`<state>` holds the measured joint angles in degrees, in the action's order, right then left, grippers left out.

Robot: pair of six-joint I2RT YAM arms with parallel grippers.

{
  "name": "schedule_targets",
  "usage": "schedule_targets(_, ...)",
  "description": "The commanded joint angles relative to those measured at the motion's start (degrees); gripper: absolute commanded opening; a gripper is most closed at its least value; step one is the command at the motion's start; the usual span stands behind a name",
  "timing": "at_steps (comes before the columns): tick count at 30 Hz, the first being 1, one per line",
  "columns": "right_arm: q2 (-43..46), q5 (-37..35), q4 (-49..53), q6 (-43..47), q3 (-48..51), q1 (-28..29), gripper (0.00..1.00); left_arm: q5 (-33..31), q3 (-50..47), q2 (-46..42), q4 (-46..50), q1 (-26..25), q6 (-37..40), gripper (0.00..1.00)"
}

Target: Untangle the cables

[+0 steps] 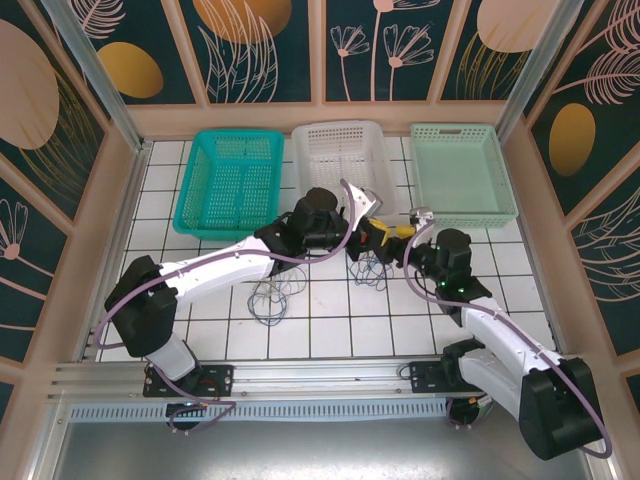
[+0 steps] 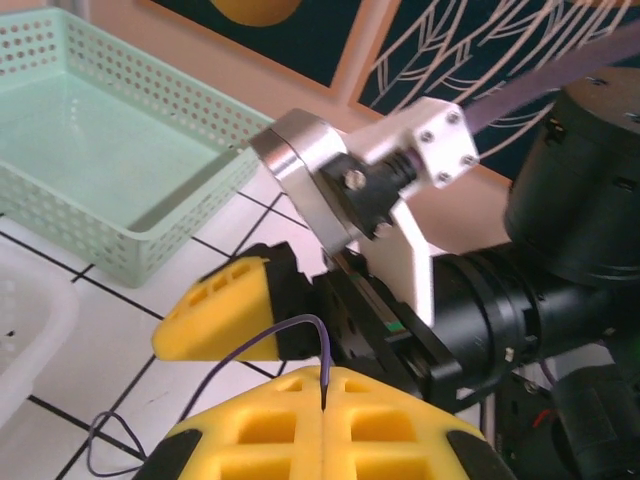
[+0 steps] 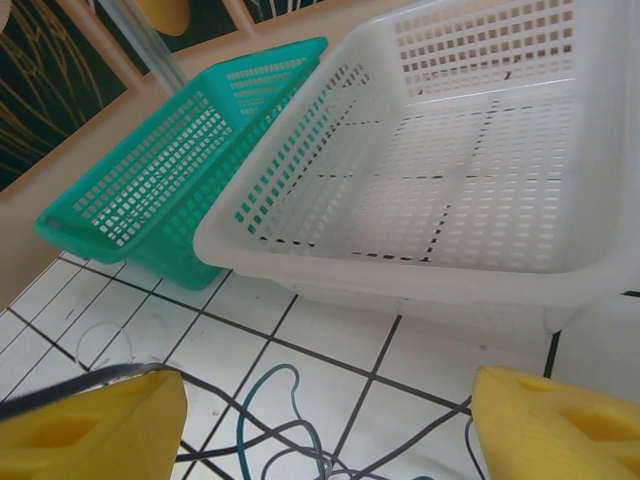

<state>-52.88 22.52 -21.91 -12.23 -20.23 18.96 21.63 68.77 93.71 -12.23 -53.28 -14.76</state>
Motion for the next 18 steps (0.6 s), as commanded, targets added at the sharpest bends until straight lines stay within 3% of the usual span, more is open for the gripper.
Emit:
schedule_targets(1,2.5,0.8,-0.8,2.4,-1.0,1.0,0.76,-6.9,2.4,-0.5,2.7,-0.3,-1.3,0.01)
schedule_targets(7,7.2,-2.7,6.6,5.6,-0.2,1.0,0.78,-11.6,1.7,-1.1,4.0,-0.2,-3.2,0.01)
schedule_targets(11,7.6,-3.6,5.5,5.7,0.8,1.0,0.79,-7.8,0.7,-1.9,1.2,-0.2,-2.9,0.01)
schedule_targets(18,0.4,-4.4,-2.1,5.2,-0.2,1.0,0.77,0.7,-0.7,-2.7,-2.4,-0.2,-1.8,0.01)
